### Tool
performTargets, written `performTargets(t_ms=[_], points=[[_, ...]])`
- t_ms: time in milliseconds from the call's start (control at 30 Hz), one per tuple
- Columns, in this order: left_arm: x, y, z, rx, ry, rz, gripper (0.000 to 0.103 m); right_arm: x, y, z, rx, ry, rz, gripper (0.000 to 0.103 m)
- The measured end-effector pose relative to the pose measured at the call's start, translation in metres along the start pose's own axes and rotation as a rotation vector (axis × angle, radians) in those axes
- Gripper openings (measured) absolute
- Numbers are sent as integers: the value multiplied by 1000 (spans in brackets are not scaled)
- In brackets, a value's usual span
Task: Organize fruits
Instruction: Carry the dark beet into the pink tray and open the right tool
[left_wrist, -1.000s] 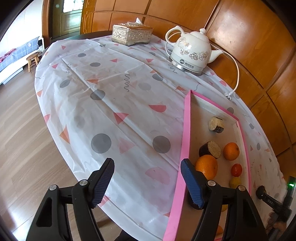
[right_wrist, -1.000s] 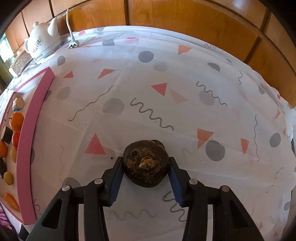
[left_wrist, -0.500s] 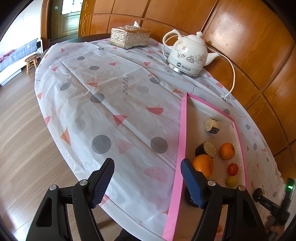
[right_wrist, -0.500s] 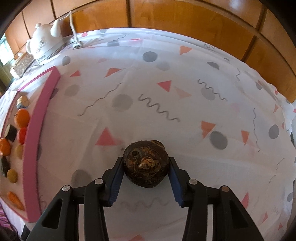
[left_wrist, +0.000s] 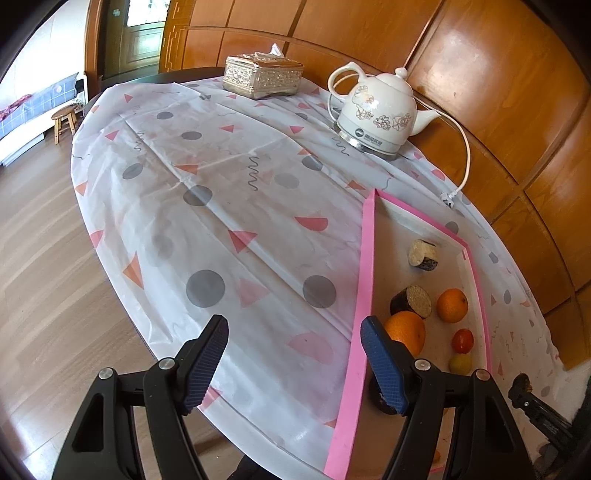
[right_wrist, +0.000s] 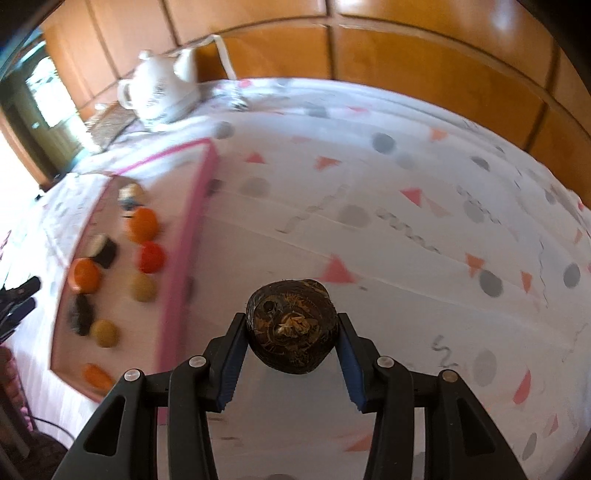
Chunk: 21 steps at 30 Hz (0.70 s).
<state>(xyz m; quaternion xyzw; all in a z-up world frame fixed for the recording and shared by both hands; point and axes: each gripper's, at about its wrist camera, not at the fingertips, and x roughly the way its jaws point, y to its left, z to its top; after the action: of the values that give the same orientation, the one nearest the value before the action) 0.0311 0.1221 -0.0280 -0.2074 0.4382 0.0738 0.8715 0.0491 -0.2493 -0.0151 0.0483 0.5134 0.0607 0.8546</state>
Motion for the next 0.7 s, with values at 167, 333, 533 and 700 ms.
performTargets(t_ms=[167, 333, 533, 700], points=[[1, 6, 2, -18, -1, 7, 75, -10, 39, 12, -83, -36, 72, 47], [4, 7, 2, -19, 8, 8, 75, -13, 86, 19, -188, -54, 145, 47], [7, 7, 0, -13, 18, 8, 75, 7, 128, 29, -260, -39, 179, 47], [8, 7, 0, -9, 21, 11, 75, 31, 152, 31, -302, 3, 171, 48]])
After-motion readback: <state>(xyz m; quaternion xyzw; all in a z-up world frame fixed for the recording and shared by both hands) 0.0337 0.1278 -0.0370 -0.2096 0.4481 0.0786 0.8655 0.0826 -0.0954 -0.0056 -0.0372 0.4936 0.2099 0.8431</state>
